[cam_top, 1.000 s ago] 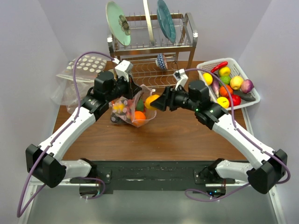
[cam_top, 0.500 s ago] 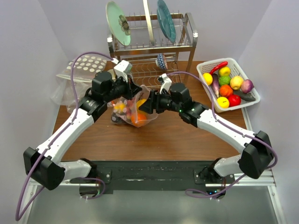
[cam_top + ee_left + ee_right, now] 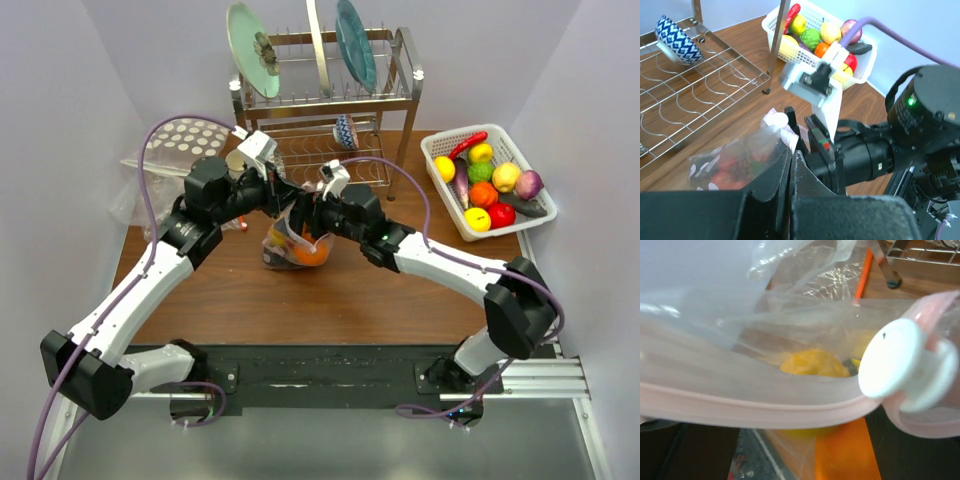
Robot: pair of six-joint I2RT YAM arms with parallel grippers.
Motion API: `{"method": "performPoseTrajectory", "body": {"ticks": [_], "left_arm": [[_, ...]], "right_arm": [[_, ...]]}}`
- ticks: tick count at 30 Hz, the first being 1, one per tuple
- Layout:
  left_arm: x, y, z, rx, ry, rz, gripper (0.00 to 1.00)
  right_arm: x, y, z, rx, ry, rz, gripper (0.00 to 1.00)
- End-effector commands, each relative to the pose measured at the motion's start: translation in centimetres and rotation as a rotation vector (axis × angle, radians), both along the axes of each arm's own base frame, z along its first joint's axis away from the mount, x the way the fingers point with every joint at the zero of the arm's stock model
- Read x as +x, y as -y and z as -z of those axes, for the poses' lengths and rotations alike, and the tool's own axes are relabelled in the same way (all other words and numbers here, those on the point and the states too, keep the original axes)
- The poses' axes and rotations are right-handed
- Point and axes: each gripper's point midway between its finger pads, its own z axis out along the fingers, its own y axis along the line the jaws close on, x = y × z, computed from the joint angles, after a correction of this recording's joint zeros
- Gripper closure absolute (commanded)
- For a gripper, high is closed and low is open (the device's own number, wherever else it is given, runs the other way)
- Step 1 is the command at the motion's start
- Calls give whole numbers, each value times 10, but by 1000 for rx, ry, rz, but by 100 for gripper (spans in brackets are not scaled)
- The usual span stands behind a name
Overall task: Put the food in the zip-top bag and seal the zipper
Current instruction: Place the fake fruit in the zipper food storage bag, then pick up the fake fruit from the bin.
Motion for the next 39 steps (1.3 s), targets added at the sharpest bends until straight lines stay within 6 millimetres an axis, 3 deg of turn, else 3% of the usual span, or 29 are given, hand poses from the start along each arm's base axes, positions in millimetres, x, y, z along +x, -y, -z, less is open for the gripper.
{"method": "performPoseTrajectory", "body": {"ticks": [1,2,3,11,14,15,17,18,20,23,25,29,34,36,38,39], "left_arm": [[1,0,-30,-60,84,-5,100],[4,-2,-30,-55,84,-22,100],[5,-3,-30,-53,82,-28,100],[12,-7,-22,-38,60,-61,100],[15,-8,-19,-29,54,-76,100],[16,-8,-18,-28,53,-79,100],[16,-8,-17,-26,51,-81,100],[17,-8,-17,-26,49,-81,100],[17,-8,-15,-24,45,-78,100],[17,-7,-15,-23,44,-78,100],[16,-7,-15,-23,46,-72,100],[16,-6,-15,-25,47,-69,100],[18,-6,-12,-19,40,-70,100],[18,-5,-9,-16,35,-70,100],[19,-5,-10,-17,36,-70,100],[19,-5,-9,-16,35,-68,100]], "right_arm": [[-5,5,-37,32,85,32,1],[-7,15,-50,34,121,50,1],[-8,21,-48,4,119,69,1],[-25,65,-95,-51,214,123,5],[-27,89,-108,-127,244,179,7],[-30,100,-103,-186,234,192,7],[-22,123,-114,-265,288,277,6],[-20,139,-107,-335,277,323,3],[-6,176,-118,-439,310,498,1],[9,219,-111,-599,285,621,1],[23,236,-107,-625,246,642,1],[66,298,-89,-619,124,755,1],[102,346,-75,-594,49,894,1],[117,353,-61,-566,5,895,1],[130,374,-55,-534,-28,945,1],[139,380,-41,-538,-65,949,1]]}}
